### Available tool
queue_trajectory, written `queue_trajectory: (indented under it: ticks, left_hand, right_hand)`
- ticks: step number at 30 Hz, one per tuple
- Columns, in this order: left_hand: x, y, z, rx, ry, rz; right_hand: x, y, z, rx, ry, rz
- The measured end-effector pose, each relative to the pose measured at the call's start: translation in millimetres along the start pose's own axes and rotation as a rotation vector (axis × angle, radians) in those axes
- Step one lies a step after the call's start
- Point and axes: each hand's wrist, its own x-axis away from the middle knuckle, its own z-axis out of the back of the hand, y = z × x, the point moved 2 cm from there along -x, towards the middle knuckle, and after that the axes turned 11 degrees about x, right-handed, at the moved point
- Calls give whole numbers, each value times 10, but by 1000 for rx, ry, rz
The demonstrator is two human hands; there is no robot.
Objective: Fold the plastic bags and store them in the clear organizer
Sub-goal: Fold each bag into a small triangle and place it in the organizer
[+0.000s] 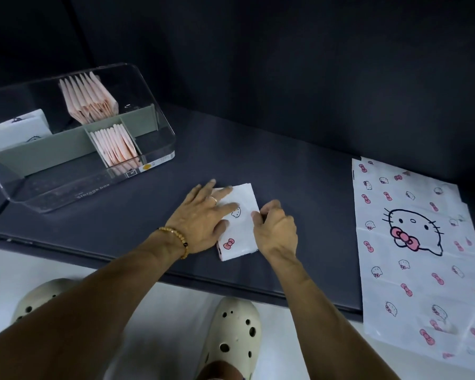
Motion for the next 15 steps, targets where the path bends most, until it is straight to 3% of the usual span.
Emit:
queue_trajectory:
  ticks: [2, 6, 10, 13, 15]
  left_hand:
    - [-17, 3, -19, -70, -26, 26]
    - [63, 132, -7, -172, 132, 101]
    - [157, 241, -52, -167, 230, 151]
    - [229, 261, -45, -166, 240, 180]
    - [212, 311, -52, -194, 228, 99]
  right_hand:
    - [20, 26, 37, 0, 139, 36]
    - [269, 164, 39, 9, 394, 187]
    - [558, 359, -207, 181, 216, 289]
    - [602, 419, -284, 278, 192, 312]
    - [601, 416, -281, 302, 184, 323]
